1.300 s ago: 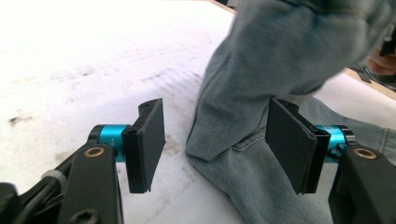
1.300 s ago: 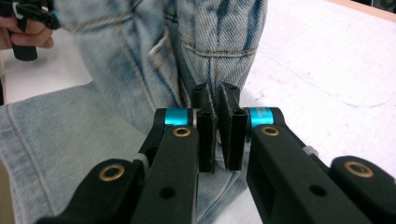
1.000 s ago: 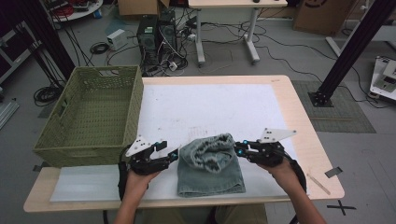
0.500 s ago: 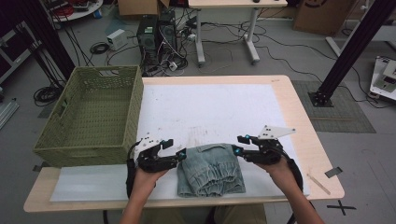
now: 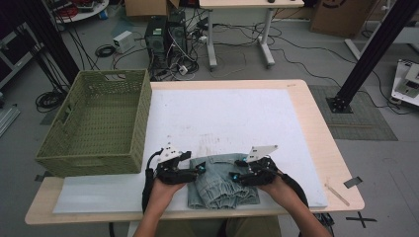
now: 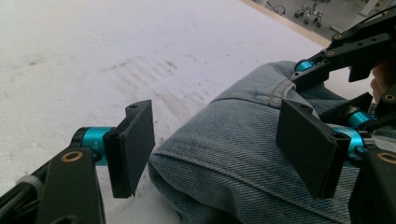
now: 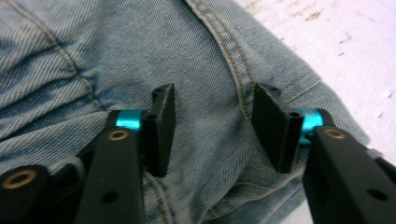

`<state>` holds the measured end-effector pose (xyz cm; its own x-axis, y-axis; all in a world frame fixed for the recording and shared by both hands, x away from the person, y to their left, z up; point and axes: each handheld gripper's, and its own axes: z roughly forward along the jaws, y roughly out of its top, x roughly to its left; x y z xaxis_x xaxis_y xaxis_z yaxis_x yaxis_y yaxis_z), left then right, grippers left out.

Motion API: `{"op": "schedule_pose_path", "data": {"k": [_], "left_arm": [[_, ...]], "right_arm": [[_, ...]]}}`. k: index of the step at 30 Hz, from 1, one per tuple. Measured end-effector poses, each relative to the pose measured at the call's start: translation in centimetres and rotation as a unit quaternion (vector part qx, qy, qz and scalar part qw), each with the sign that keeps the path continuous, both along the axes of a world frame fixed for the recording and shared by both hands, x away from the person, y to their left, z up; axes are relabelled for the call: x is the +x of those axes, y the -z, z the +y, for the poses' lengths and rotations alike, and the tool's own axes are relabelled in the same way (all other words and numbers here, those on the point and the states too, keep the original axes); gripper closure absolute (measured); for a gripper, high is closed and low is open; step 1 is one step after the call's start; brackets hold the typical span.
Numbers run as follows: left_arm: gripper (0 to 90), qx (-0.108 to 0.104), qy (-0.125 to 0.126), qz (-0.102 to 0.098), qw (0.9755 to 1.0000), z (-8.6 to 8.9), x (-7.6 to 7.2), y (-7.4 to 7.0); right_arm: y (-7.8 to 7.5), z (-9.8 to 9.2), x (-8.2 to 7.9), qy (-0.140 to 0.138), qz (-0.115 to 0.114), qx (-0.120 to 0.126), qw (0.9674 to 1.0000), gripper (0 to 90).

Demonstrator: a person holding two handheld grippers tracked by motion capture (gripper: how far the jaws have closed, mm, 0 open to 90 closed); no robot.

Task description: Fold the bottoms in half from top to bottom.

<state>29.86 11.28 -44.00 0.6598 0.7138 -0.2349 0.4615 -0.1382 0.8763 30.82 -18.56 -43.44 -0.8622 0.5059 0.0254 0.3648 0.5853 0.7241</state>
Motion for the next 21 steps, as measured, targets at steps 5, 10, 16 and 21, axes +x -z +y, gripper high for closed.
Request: {"op": "schedule_pose_path", "data": {"k": [5,10,16,21], "left_arm": [[24.1,0.011,-0.001,0.017,0.9998,-0.1,0.3,0.5],[24.0,0.01,0.0,0.026,0.9996,0.2,0.4,0.6],[24.8,0.014,0.016,0.053,0.9984,-0.1,1.1,1.2],[28.4,0.01,0.024,0.073,0.997,0.0,1.5,1.4]], "right_arm": [[-0.1,-0.5,-0.3,-0.008,0.001,0.006,0.9999,55.1],[-1.3,-2.1,-0.1,0.016,0.001,0.073,0.9972,44.2],[-1.2,-3.7,1.4,0.089,-0.005,0.054,0.9945,32.8],[0.3,-2.9,2.3,0.094,0.026,0.023,0.995,29.4]]}}
